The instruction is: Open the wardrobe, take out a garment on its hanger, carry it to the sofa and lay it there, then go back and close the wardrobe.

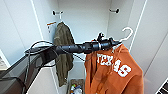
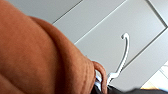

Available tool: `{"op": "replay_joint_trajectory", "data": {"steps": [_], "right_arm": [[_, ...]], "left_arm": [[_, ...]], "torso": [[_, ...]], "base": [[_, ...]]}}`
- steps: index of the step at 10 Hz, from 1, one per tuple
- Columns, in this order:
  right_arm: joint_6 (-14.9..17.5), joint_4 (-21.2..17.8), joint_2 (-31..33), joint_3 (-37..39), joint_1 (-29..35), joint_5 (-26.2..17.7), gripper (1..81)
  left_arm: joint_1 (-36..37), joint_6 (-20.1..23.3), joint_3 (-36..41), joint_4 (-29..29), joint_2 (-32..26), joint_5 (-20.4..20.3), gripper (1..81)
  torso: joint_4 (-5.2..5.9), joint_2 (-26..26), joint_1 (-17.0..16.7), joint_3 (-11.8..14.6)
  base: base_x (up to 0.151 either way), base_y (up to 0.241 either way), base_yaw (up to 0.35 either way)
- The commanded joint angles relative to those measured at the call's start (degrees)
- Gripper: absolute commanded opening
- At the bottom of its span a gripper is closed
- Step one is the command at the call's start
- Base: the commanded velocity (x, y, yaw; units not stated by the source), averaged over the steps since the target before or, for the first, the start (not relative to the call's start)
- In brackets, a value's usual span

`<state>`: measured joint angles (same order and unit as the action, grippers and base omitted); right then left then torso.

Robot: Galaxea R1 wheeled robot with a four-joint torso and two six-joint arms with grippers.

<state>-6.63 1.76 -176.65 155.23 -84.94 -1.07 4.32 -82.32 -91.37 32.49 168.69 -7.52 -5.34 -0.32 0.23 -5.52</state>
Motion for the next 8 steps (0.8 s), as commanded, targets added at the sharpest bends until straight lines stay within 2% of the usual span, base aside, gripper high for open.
{"op": "replay_joint_trajectory", "data": {"steps": [1, 2, 5, 8], "right_arm": [[0.13, -0.34, -0.39, -0.21, 2.19, -3.23, 81.1], [0.13, -0.34, -0.39, -0.21, 2.27, -3.23, 81.1], [0.13, -0.35, -0.39, -0.21, 2.19, -3.15, 81.1], [0.13, -0.35, -0.31, -0.21, 2.27, -3.06, 81.1]], "left_arm": [[11.19, 1.11, 0.58, 0.56, -0.11, -3.46, 1.0], [11.02, 1.11, 0.83, 0.56, -0.19, -3.46, 1.0], [10.75, 1.11, 2.76, 0.56, -0.99, -3.46, 1.0], [9.44, 2.43, 8.20, 0.56, -3.00, -3.29, 1.0]], "torso": [[0.00, 0.00, 0.00, 0.00], [0.00, 0.00, 0.00, 0.00], [0.00, 0.00, -0.07, 0.02], [0.00, 0.00, -0.05, 0.02]], "base": [[-0.106, 0.000, 0.000], [-0.076, 0.000, 0.000], [0.000, 0.000, 0.000], [0.000, 0.000, 0.000]]}}
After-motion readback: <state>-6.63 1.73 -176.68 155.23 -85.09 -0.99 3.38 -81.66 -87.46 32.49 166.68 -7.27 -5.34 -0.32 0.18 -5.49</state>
